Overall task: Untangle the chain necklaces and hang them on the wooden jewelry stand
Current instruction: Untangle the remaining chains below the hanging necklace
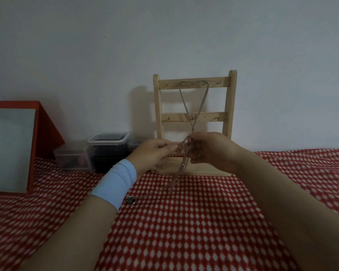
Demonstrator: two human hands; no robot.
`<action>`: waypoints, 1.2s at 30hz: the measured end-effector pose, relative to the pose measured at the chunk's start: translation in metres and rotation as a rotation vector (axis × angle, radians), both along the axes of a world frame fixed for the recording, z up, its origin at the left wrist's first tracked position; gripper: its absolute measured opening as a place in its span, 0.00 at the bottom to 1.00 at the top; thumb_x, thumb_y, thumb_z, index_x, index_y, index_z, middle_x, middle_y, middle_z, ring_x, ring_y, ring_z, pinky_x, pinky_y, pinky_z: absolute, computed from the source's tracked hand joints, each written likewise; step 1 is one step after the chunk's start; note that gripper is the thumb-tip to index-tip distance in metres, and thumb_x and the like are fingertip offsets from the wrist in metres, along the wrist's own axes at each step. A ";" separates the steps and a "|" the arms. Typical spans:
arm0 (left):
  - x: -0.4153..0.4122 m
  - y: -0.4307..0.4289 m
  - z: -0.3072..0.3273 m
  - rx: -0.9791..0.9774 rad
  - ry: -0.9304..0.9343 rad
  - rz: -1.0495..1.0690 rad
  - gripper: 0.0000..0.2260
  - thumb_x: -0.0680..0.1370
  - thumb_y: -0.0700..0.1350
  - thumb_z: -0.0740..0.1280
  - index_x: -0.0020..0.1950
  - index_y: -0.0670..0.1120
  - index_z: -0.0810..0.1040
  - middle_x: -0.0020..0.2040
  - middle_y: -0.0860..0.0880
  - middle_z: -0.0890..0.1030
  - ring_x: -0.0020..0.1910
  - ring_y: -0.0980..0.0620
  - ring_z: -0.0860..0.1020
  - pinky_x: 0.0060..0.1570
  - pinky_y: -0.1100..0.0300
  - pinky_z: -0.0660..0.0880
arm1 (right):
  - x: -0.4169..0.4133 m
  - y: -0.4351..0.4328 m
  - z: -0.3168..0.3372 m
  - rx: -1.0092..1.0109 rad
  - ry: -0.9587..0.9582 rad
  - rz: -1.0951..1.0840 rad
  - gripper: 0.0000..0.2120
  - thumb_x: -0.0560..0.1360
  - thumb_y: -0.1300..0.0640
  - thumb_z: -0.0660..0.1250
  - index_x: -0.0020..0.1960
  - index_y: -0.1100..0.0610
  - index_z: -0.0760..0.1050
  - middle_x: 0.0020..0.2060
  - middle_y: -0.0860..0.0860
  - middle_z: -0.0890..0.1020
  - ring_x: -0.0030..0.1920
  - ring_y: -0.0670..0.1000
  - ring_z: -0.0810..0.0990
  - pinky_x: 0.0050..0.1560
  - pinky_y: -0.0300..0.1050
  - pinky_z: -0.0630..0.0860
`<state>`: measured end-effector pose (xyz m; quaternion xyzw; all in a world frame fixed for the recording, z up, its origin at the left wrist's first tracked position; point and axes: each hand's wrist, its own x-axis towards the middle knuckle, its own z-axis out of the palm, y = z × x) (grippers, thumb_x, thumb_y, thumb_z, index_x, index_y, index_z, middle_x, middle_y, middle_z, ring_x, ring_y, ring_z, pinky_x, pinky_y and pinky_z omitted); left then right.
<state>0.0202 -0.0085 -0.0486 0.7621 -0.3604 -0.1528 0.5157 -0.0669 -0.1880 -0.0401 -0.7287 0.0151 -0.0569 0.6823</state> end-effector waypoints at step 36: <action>0.016 0.019 0.012 0.247 -0.386 0.168 0.11 0.74 0.34 0.70 0.45 0.52 0.82 0.43 0.57 0.81 0.44 0.61 0.77 0.44 0.70 0.72 | 0.007 0.017 -0.013 -0.362 -0.106 -0.430 0.16 0.82 0.70 0.52 0.56 0.55 0.74 0.39 0.57 0.81 0.25 0.46 0.77 0.22 0.41 0.73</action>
